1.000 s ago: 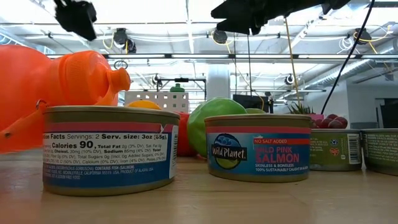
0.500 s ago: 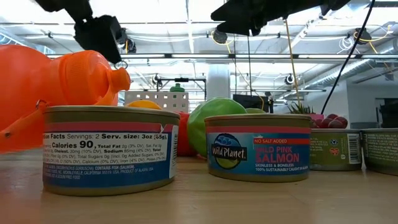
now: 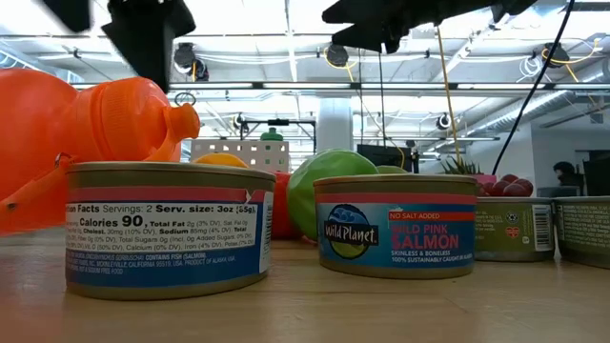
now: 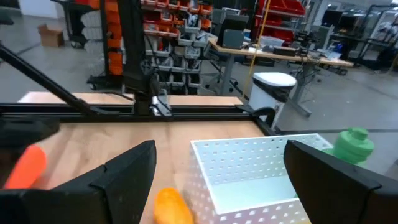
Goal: Pick & Place Food Item
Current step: Put the orange water bottle into the white bin
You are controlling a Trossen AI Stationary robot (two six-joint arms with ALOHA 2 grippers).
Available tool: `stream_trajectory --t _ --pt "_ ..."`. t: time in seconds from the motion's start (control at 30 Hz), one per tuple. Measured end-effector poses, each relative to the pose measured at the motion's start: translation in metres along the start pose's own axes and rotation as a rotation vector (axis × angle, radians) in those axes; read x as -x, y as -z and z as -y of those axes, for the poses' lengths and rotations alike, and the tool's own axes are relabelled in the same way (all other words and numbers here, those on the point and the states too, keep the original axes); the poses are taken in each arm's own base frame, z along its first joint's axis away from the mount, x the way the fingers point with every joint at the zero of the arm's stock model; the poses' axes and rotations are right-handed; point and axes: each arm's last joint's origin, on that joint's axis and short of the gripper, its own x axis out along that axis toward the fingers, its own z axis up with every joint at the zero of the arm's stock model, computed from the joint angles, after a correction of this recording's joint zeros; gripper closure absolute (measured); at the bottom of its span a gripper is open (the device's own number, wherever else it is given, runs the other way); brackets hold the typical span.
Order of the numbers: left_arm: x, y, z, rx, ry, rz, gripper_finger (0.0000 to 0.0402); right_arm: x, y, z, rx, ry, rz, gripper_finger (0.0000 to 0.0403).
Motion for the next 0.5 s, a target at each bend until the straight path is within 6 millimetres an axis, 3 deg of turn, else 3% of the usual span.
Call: stream_trajectory --t 0.17,0.5 --pt "-0.018 -0.005 0.007 0.001 0.009 -0.065 0.0055 0.003 -0.001 -0.008 -0.045 -0.029 0.003 0.0067" --pt "-0.018 -0.004 0.015 -0.002 0.007 -0.033 0.0055 0.011 -0.002 -0.031 -0.110 -0.107 0.005 0.0067"
